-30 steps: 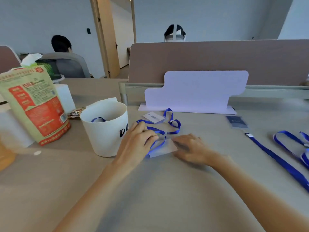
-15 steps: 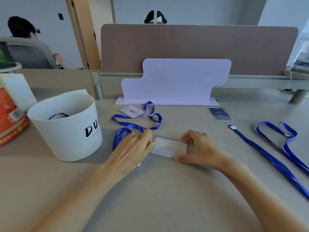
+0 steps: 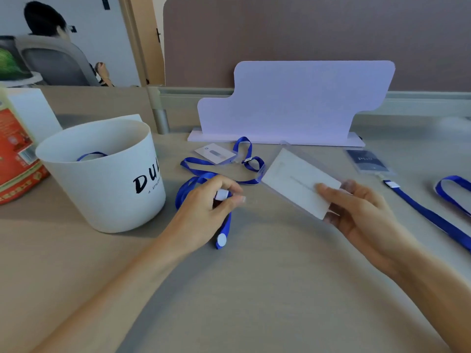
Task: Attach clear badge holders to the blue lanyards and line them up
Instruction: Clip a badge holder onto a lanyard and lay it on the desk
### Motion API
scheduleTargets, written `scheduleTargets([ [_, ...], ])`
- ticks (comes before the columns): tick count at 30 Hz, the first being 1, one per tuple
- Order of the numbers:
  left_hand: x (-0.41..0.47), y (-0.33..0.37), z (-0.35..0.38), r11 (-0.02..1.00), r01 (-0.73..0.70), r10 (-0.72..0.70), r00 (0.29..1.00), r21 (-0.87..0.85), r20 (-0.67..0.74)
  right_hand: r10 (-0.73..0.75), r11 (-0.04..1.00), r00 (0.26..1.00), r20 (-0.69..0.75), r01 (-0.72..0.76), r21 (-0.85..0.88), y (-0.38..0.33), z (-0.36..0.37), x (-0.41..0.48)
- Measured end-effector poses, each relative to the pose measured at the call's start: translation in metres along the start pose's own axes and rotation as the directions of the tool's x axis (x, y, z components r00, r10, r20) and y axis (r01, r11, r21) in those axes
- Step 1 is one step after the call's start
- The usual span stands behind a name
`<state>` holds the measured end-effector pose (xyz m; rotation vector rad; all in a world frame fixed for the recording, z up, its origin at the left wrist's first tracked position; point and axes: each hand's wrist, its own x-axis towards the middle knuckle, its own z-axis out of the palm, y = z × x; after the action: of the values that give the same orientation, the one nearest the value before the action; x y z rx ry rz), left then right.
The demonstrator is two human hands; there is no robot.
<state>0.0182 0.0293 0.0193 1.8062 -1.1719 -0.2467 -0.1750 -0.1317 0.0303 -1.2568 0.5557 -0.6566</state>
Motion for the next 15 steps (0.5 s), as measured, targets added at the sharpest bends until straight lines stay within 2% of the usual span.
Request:
scheduleTargets([
  [4,0.001,0.002,0.001,0.977,0.097,-0.102,0.995,-0.192,-0.015,0.034,0.996,0.997,0.063,-0.028,-0.085,-0.002,0.004,-0.003],
  [8,0.0,0.007,0.0,0.931,0.143,-0.141,0.99,-0.336,0.03,0.041,0.99,0.997,0.064,-0.032,-0.137,-0.002,0.005,-0.005],
  [15,-0.002,0.013,-0.002,0.896,0.168,-0.147,0.986,-0.411,0.084,0.023,0.991,0.998,0.055,-0.016,-0.132,-0.004,0.01,-0.007],
])
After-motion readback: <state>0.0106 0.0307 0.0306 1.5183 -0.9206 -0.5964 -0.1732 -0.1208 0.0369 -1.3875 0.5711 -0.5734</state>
